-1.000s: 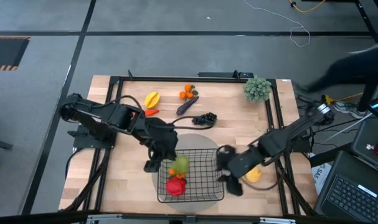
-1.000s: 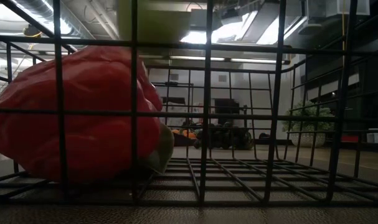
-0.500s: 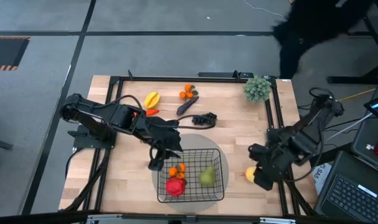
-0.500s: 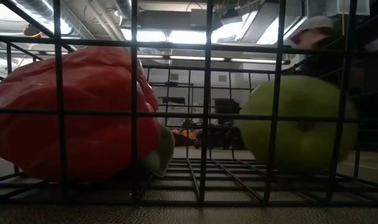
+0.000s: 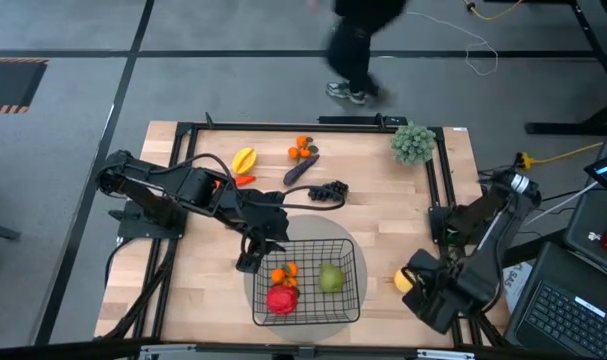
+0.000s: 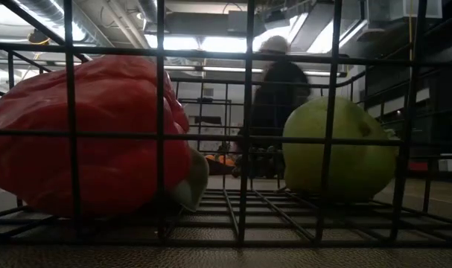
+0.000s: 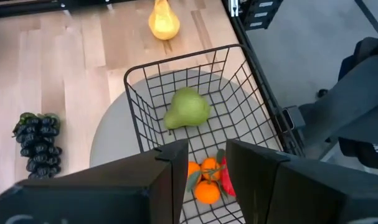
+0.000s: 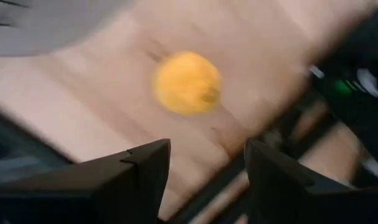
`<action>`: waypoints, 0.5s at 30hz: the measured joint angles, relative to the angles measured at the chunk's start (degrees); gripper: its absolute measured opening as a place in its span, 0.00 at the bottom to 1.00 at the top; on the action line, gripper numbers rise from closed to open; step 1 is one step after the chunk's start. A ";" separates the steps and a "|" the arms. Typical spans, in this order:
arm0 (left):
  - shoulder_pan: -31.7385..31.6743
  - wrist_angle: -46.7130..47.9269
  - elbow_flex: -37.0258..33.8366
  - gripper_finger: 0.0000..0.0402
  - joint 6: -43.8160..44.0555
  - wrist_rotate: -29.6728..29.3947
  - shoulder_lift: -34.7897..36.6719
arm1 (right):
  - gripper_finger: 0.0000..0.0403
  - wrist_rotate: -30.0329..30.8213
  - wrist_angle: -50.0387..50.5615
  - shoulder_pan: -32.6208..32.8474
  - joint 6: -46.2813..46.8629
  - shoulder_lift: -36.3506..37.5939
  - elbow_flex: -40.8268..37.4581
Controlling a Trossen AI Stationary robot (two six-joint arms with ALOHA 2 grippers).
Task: Build produce basket
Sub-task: Put the yellow pear into the black wire basket
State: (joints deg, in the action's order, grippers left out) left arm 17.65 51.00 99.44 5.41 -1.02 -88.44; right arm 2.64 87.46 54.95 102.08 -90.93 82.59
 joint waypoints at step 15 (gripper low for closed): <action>0.00 0.02 0.00 0.24 -0.02 0.00 0.00 | 0.48 4.82 2.50 2.33 10.25 -10.19 0.00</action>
State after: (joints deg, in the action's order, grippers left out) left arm 17.65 51.03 99.44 5.39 -1.02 -88.44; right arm 7.46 89.96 57.28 112.33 -101.13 82.58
